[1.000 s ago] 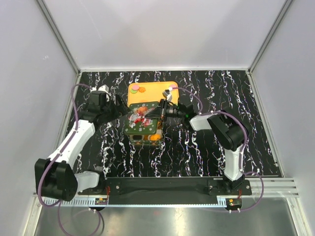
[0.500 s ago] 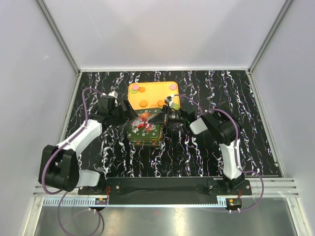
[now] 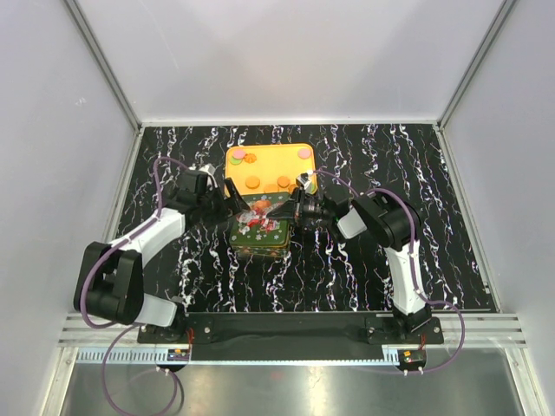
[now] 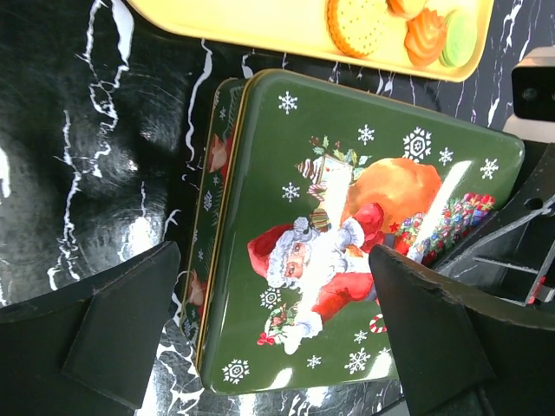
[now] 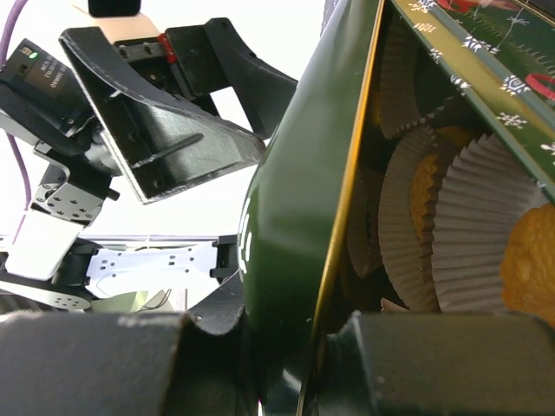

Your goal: Pack the cookies

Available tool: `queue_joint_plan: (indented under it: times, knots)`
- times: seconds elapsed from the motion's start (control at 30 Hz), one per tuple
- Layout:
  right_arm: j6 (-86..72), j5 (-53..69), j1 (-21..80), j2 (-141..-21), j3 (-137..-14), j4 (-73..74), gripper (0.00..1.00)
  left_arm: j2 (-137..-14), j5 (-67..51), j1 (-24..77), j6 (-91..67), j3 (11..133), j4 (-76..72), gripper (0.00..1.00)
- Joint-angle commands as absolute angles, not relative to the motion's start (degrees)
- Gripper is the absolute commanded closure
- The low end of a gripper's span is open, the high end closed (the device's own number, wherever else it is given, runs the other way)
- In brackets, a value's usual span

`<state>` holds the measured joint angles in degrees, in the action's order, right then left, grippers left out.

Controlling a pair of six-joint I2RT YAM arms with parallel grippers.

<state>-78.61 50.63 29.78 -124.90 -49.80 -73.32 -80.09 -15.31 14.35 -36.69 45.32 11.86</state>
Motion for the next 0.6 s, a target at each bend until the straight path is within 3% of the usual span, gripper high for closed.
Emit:
queue_joint_plan:
  times: [0.0,0.57]
  knots:
    - [-79.1,51.15,29.0,-126.03,-49.13,-78.66,0.95,-81.12,-17.05,14.85,-36.12,45.88,8.61,0.02]
    - [-82.18,51.24,25.67,-125.95,-44.04,-86.04,0.65,-84.81,-16.17,16.17,-35.42,48.08,10.11,0.04]
